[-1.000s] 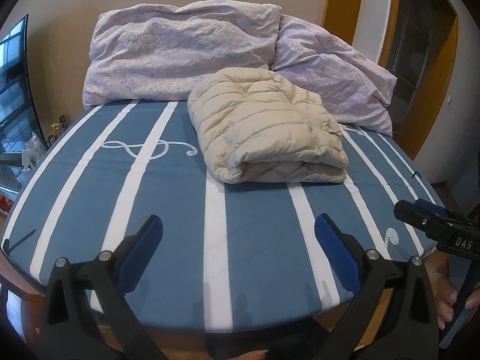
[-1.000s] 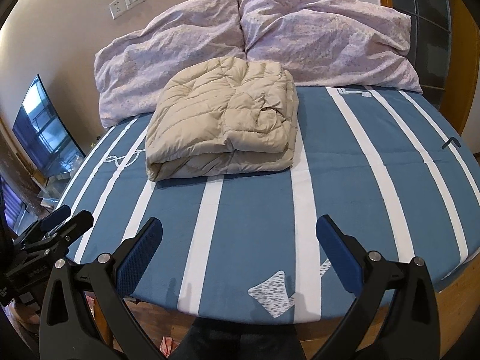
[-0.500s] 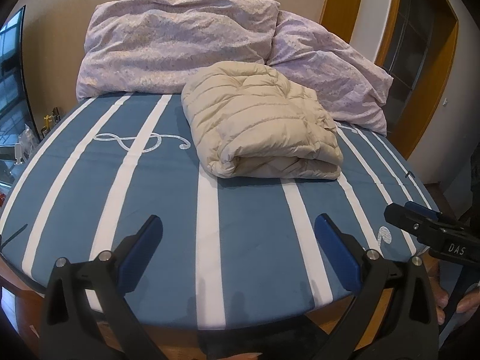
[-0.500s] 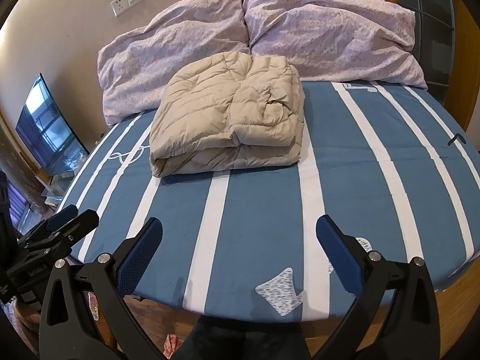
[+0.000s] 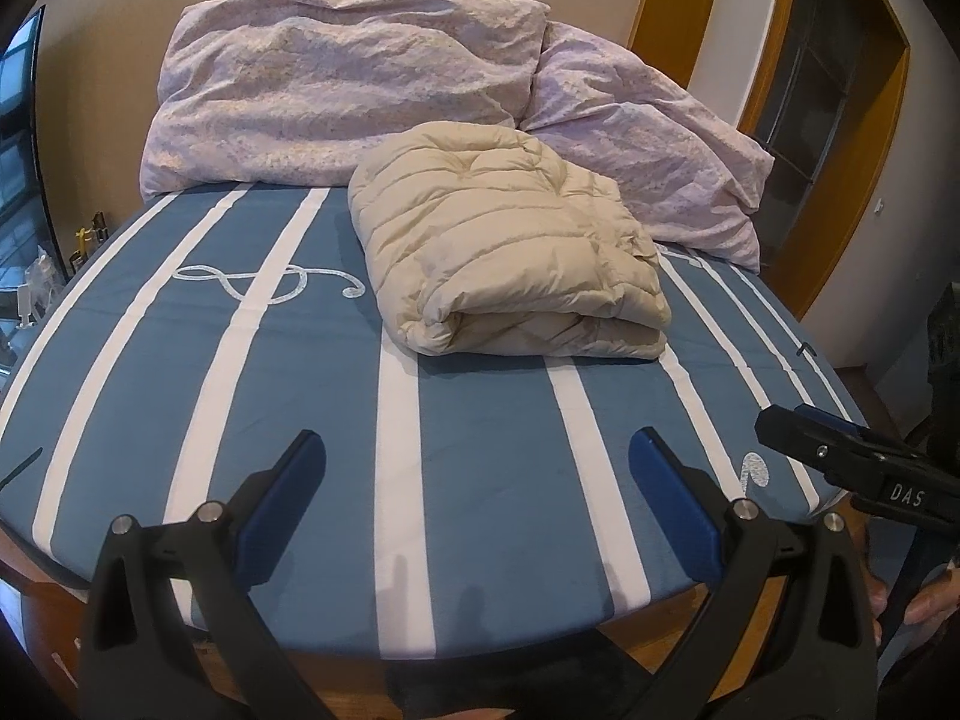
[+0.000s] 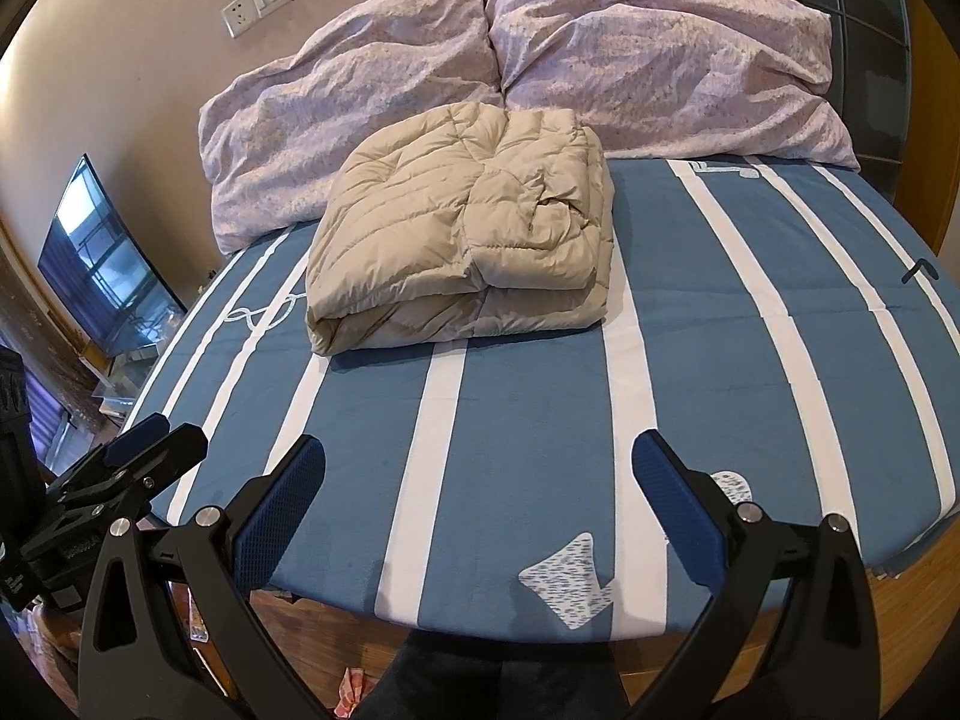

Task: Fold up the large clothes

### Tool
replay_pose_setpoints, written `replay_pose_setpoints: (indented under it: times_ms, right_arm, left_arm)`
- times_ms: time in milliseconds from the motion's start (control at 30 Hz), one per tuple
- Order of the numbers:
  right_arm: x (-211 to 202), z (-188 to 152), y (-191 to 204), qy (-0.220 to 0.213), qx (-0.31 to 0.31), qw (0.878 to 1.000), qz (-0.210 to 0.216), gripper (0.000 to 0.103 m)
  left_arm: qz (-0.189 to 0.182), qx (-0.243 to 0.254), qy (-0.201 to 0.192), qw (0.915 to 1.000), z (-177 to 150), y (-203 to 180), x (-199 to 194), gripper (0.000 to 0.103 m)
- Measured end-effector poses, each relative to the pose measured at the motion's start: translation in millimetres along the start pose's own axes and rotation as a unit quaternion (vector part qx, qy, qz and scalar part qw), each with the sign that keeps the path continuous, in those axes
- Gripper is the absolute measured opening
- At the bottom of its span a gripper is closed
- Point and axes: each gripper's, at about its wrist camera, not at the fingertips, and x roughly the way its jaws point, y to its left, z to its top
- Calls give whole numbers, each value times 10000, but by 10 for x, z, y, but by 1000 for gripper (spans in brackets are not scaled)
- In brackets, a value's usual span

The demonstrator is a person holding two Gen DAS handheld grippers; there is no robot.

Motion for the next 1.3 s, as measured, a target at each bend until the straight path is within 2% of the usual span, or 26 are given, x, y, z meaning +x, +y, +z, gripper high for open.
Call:
replay_pose_setpoints:
  times_ms: [1300]
  right_arm:
    - [30, -4, 17, 36, 19, 10000, 52, 102]
  left_arm:
    - [-161, 3, 39, 9999, 39, -83, 38, 101]
